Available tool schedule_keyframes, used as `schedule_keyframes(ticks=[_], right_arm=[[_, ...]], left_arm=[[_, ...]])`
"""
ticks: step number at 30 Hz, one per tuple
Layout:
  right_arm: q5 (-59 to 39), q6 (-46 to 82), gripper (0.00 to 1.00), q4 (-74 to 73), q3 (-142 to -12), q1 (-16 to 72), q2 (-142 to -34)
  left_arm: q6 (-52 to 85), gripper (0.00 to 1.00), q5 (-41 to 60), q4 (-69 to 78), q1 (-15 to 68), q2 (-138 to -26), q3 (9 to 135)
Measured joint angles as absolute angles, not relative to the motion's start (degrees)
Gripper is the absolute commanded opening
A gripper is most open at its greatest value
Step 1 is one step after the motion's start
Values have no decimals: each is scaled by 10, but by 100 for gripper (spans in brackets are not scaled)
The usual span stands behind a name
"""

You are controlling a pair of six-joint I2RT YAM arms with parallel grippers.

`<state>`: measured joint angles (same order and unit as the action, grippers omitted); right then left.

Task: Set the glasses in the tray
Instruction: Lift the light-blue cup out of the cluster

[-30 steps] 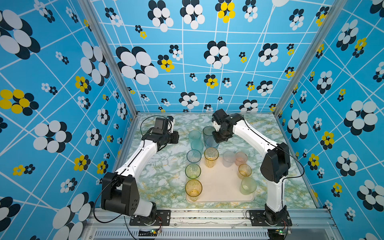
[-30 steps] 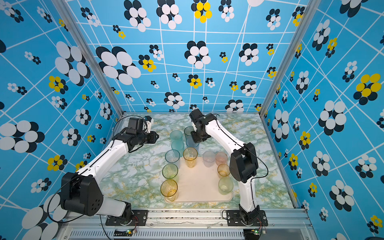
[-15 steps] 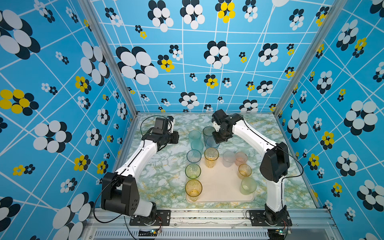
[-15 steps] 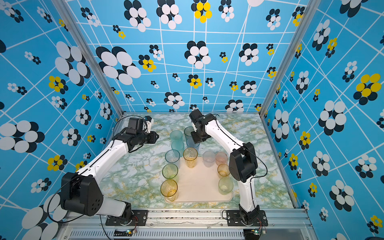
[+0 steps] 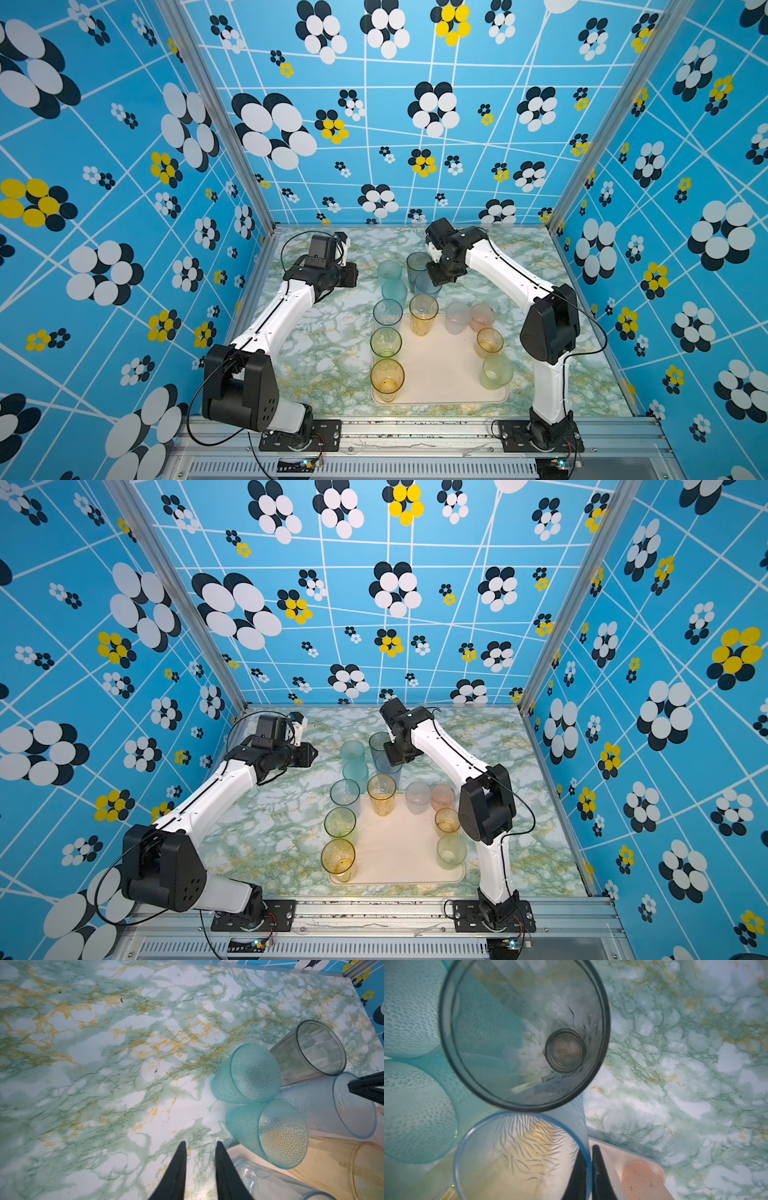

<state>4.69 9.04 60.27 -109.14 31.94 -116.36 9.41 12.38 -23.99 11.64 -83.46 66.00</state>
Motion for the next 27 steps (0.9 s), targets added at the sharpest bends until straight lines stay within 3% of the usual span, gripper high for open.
schedule_keyframes(ticks=[27], right_arm=[[64,99,0,591,-1007,249,-1090]], left_arm=[[94,27,124,-240,116,-835,660]])
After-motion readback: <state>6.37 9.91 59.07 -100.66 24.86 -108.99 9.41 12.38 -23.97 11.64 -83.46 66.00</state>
